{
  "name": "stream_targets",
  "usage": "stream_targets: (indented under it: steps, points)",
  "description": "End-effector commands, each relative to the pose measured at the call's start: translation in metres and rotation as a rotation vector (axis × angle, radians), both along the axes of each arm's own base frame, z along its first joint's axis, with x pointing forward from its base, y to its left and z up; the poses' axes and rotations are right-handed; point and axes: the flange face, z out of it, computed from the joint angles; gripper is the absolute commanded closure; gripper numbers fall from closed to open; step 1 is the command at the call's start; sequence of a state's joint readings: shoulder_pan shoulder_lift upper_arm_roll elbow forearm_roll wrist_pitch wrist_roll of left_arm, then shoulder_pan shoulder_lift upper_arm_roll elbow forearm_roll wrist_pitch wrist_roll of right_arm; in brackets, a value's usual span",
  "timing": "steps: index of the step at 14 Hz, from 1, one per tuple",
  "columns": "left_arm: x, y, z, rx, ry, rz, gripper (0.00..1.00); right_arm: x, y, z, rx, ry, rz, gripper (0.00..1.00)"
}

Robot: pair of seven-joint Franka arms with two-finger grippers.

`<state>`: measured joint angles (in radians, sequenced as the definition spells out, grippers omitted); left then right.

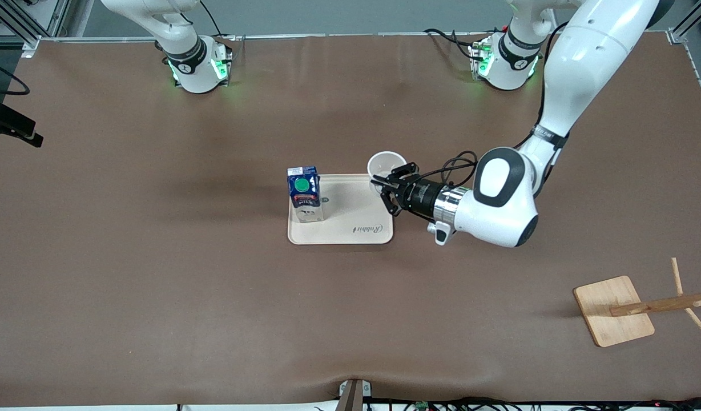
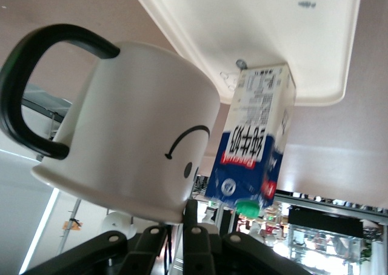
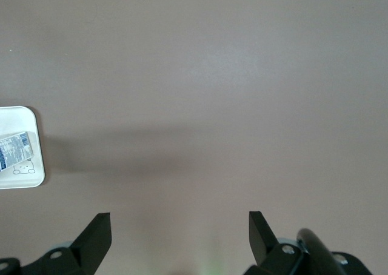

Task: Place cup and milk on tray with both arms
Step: 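Lower the mug onto the tray beside the milk carton with the left gripper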

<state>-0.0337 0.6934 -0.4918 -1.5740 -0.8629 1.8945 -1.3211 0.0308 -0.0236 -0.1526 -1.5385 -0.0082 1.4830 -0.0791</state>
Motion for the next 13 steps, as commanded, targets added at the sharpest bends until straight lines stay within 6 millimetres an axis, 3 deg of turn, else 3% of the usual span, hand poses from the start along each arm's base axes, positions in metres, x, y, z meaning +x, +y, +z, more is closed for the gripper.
stream_targets:
  steps: [1,3,7,9,13]
  points:
    - [0.002,-0.013,-0.040,-0.023,0.065,0.097,1.00,-0.006,-0.005,0.005,0.017,-0.017,-0.005,0.00]
    - [0.003,-0.013,-0.066,-0.029,0.096,0.140,1.00,-0.005,-0.007,0.005,0.016,-0.019,-0.007,0.00]
    - [-0.006,-0.031,-0.105,0.002,0.099,0.185,1.00,-0.006,-0.013,0.004,0.025,-0.020,-0.019,0.00]
    - [-0.012,-0.043,-0.119,-0.001,0.089,0.207,1.00,-0.006,-0.015,0.005,0.025,-0.025,-0.023,0.00]
    - [-0.013,-0.041,-0.134,-0.048,0.076,0.226,1.00,-0.006,-0.018,0.004,0.025,-0.023,-0.028,0.00]
